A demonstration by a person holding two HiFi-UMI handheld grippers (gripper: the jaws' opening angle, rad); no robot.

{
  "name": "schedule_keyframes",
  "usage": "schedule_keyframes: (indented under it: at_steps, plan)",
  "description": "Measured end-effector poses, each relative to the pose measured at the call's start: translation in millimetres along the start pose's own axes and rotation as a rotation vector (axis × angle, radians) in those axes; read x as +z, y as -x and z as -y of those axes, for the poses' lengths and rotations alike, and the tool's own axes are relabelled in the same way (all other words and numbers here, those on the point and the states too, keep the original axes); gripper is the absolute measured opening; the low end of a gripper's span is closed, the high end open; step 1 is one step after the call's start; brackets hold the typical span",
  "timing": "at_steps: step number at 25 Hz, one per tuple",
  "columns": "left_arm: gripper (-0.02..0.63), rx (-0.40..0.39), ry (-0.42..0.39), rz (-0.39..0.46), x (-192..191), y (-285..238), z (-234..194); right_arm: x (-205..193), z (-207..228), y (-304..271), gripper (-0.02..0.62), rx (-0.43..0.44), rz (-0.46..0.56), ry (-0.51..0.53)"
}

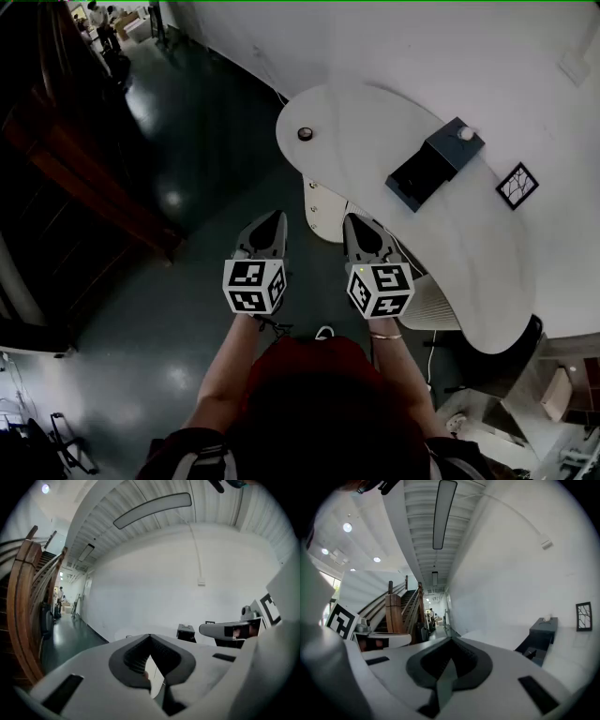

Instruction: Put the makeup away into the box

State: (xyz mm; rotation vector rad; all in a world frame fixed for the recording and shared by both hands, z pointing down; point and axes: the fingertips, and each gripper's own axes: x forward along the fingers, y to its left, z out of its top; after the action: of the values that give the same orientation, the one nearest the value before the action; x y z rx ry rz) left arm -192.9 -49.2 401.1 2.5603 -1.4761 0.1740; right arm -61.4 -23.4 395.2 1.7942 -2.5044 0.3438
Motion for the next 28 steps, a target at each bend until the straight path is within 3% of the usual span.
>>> schedule_keyframes:
  at_steps: [11, 18, 28]
  plan:
    - [0.021, 0.040, -0.015, 0.012, 1, -19, 19, 5, 25, -2, 0.014, 0.043, 0.011, 0.029]
    - [0.023, 0.084, 0.008, -0.014, 4, -30, 12, 11, 28, -2, 0.014, 0.060, 0.019, 0.021]
    - [0.025, 0.087, 0.008, -0.049, -3, -77, -10, 11, 48, -37, 0.014, 0.030, 0.001, 0.026]
